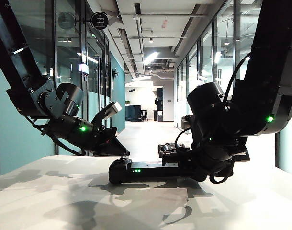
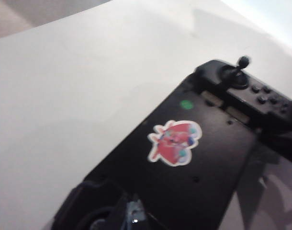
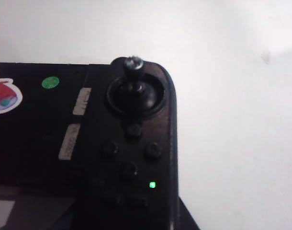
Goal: Push the left joystick on the remote control sitting on the white table forward to make the robot dog walk in a straight line until it approaches the door.
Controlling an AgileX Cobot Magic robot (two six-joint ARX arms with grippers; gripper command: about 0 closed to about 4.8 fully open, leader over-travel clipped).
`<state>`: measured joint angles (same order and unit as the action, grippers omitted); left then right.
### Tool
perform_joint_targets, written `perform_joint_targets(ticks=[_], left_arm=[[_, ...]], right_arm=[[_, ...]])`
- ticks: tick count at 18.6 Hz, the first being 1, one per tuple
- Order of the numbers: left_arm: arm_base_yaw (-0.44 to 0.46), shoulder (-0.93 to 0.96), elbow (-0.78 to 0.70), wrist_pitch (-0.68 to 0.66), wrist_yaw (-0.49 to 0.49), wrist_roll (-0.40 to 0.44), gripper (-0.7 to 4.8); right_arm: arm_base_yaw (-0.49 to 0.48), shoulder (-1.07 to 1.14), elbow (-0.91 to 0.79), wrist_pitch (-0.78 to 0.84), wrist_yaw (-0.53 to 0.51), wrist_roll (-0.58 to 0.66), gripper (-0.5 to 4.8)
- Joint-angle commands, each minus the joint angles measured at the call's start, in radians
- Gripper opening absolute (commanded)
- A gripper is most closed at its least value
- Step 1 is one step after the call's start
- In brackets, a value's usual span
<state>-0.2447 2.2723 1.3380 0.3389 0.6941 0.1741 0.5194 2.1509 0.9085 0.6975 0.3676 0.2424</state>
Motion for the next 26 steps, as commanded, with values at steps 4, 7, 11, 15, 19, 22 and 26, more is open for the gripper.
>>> perform_joint_targets(ticks=[4,7,11,15,19,22,26], left_arm=[[0.000,0.003,0.000,0.034,-0.048,0.013,-0.06],[0.000,0.007,0.000,0.044,-0.054,0.013,-0.06],[0.000,0.010,0.000,0.044,-0.054,0.013,-0.06],[0.000,0.010,0.000,0.043,-0.054,0.013,-0.06],[0.000,0.010,0.000,0.043,-0.054,0.013,-0.06],[0.000,0.010,0.000,0.043,-0.054,0.013,-0.06],[0.000,0.010,0.000,0.043,-0.054,0.013,-0.06]], right_arm=[[0.002,-0.008,0.004,0.033,0.004,-0.003,1.44],[0.002,-0.008,0.004,0.033,0.004,-0.003,1.44],[0.002,-0.008,0.004,0.033,0.004,-0.003,1.44],[0.002,-0.008,0.004,0.033,0.004,-0.003,1.44],[0.002,-0.008,0.004,0.032,0.004,-0.003,1.44],[0.002,-0.008,0.004,0.033,0.004,-0.003,1.44],[0.002,-0.008,0.004,0.033,0.004,-0.003,1.44]])
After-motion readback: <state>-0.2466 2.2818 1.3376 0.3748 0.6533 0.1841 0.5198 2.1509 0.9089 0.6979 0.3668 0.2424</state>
